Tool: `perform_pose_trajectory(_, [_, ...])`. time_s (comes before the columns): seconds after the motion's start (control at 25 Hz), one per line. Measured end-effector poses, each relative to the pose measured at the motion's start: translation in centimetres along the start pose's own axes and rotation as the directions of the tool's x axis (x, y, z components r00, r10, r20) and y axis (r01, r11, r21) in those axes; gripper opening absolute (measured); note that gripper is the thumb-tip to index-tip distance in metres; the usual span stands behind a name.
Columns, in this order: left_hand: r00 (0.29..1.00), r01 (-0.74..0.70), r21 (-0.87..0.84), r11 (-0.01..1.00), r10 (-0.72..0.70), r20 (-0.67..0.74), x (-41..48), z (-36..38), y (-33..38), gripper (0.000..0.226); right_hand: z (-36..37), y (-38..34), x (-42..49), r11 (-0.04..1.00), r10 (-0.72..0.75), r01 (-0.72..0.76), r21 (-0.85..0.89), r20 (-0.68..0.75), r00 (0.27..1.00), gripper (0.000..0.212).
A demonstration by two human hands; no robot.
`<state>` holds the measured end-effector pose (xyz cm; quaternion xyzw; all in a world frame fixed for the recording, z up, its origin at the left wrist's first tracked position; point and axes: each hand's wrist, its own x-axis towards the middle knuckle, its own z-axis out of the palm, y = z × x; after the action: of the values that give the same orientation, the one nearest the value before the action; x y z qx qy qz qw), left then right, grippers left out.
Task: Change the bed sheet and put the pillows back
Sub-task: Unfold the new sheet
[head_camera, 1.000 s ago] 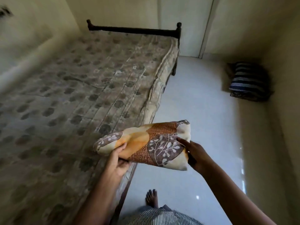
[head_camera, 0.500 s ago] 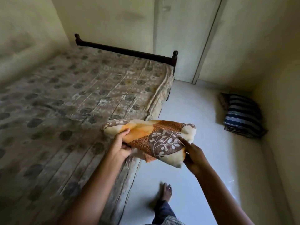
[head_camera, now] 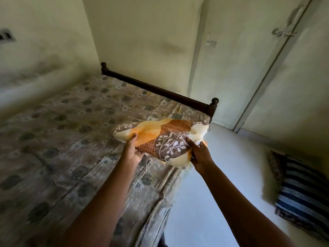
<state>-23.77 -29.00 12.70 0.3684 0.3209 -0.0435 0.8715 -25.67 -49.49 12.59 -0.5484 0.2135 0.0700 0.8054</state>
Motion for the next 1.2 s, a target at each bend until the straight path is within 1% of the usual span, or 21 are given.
perform_pose_trajectory(0.08, [0.999,-0.037,0.002,0.999,0.037,0.014,4.7,1.3,1.2,0.023,1.8,-1.1,4.8,1.0,-0.012,0.013,-0.02,0.024,1.0,0.035])
perform_pose_trajectory(0.16, [0.999,-0.039,0.034,0.999,0.04,-0.003,9.2,1.0,1.3,0.028,2.8,-0.6,8.9,0.998,0.026,-0.024,-0.059,0.037,0.999,0.025])
perform_pose_trajectory(0.2, [0.999,-0.001,0.091,0.996,0.006,-0.054,10.9,0.2,0.9,0.034,2.9,0.3,10.5,0.992,0.075,-0.073,-0.106,0.019,0.997,0.02])
perform_pose_trajectory(0.28, [0.976,0.147,0.217,0.965,-0.106,-0.19,13.4,-2.7,-0.9,0.046,2.2,3.3,12.7,0.959,0.194,-0.205,-0.196,-0.074,0.978,0.022])
perform_pose_trajectory(0.36, [0.934,0.255,0.284,0.924,-0.159,-0.32,14.3,-5.6,-3.0,0.044,1.0,6.6,13.6,0.922,0.327,-0.346,-0.172,-0.131,0.936,0.021])
perform_pose_trajectory(0.4, [0.919,0.273,0.31,0.911,-0.152,-0.363,14.8,-6.4,-3.6,0.041,0.6,7.7,14.1,0.911,0.361,-0.382,-0.154,-0.148,0.921,0.021])
perform_pose_trajectory(0.44, [0.911,0.281,0.34,0.898,-0.138,-0.389,15.1,-6.8,-3.9,0.038,0.3,8.2,14.6,0.908,0.364,-0.388,-0.16,-0.163,0.917,0.022])
perform_pose_trajectory(0.52, [0.92,0.271,0.447,0.853,-0.093,-0.38,16.1,-6.3,-4.1,0.034,0.4,7.7,15.5,0.907,0.318,-0.352,-0.23,-0.172,0.932,0.022])
perform_pose_trajectory(0.6, [0.954,0.217,0.588,0.779,-0.042,-0.296,17.7,-5.0,-3.6,0.031,0.6,6.7,16.6,0.914,0.26,-0.295,-0.278,-0.155,0.953,0.026])
perform_pose_trajectory(0.64, [0.969,0.17,0.662,0.73,-0.004,-0.245,18.7,-4.3,-3.4,0.028,0.7,6.2,17.5,0.912,0.235,-0.269,-0.31,-0.145,0.961,0.027])
perform_pose_trajectory(0.72, [0.988,0.03,0.823,0.567,0.106,-0.108,20.3,-2.9,-2.8,0.021,1.4,5.5,19.3,0.882,0.162,-0.196,-0.429,-0.115,0.98,0.026])
perform_pose_trajectory(0.76, [0.986,-0.039,0.875,0.482,0.163,-0.046,21.3,-2.1,-2.4,0.021,2.1,5.1,20.7,0.84,0.108,-0.133,-0.526,-0.078,0.991,0.024])
perform_pose_trajectory(0.8, [0.977,-0.095,0.911,0.401,0.211,0.009,22.1,-1.4,-1.9,0.024,3.0,4.7,22.1,0.777,0.06,-0.06,-0.627,-0.021,0.998,0.021])
perform_pose_trajectory(0.88, [0.959,-0.172,0.958,0.23,0.263,0.109,24.5,-0.7,-0.9,0.03,5.5,3.7,25.3,0.591,0.0,0.108,-0.8,0.134,0.991,0.02])
perform_pose_trajectory(0.92, [0.953,-0.194,0.971,0.142,0.261,0.152,26.0,-0.5,-0.4,0.034,6.7,3.4,27.1,0.496,-0.009,0.217,-0.841,0.245,0.97,0.022])
perform_pose_trajectory(0.96, [0.951,-0.216,0.975,0.06,0.24,0.195,27.4,-0.5,0.1,0.039,7.7,3.4,28.8,0.394,0.005,0.331,-0.857,0.362,0.932,0.025])
perform_pose_trajectory(1.0, [0.95,-0.226,0.974,-0.004,0.22,0.221,28.9,-0.4,0.6,0.046,8.5,3.4,30.4,0.282,0.049,0.434,-0.856,0.464,0.884,0.029])
perform_pose_trajectory(1.04, [0.952,-0.221,0.974,-0.05,0.203,0.227,30.7,-0.2,1.0,0.054,9.3,3.5,32.2,0.171,0.108,0.522,-0.836,0.543,0.833,0.033])
perform_pose_trajectory(1.08, [0.958,-0.215,0.973,-0.086,0.176,0.228,32.5,-0.2,1.3,0.063,9.9,3.7,33.8,0.089,0.16,0.583,-0.808,0.589,0.792,0.036])
perform_pose_trajectory(1.12, [0.965,-0.208,0.972,-0.106,0.143,0.222,34.2,0.2,1.5,0.073,10.3,3.8,35.2,0.046,0.19,0.62,-0.783,0.616,0.764,0.038])
perform_pose_trajectory(1.2, [0.984,-0.153,0.982,-0.111,0.077,0.162,37.5,1.0,1.7,0.093,10.6,3.9,37.2,0.039,0.203,0.64,-0.768,0.633,0.747,0.042])
